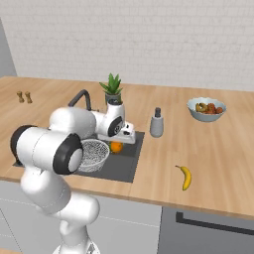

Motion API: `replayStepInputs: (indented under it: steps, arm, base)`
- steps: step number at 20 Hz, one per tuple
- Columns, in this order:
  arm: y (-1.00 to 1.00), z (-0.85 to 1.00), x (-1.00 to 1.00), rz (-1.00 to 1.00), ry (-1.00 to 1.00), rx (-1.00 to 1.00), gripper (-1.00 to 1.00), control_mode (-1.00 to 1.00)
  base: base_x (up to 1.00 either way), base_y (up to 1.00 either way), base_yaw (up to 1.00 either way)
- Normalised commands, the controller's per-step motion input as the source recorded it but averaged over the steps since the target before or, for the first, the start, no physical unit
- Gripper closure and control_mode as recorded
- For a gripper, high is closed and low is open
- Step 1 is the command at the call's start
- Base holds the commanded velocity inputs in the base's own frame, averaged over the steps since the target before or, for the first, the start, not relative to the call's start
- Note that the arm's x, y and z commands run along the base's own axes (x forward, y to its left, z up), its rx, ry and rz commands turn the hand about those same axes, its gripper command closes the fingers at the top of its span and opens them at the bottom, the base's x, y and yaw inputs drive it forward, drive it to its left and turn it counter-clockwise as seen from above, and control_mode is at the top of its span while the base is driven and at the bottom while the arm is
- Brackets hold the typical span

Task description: Put the colander in the sink, put the orange, apple, banana in the colander, and turn on the sink faucet and pour water over the colander.

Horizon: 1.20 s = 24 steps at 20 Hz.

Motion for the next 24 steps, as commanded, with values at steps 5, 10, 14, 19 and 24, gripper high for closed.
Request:
replayStepInputs:
  steps: [5, 10, 14, 19, 24]
  arm:
    - [0.85, -0.03, 0.30, 0.08, 0.12, 0.00, 1.00, -1.00]
    - [0.35, -0.27, 0.30, 0.06, 0.08, 0.00, 1.00, -1.00]
    - [0.02, -0.50, 0.28, 0.04, 0.00, 0.00, 1.00, -1.00]
    - [0.00, -0.57, 0.24, 0.05, 0.00, 0.00, 1.00, -1.00]
    - [0.07, -0.28, 0.17, 0.01, 0.00, 0.00, 1.00, -1.00]
  base:
    - [0.00, 0.00, 0.00]
    - [0.00, 0.00, 0.00]
    - [0.00, 0.00, 0.00]
    - [0.00, 0.00, 0.00]
    - [0.00, 0.00, 0.00]
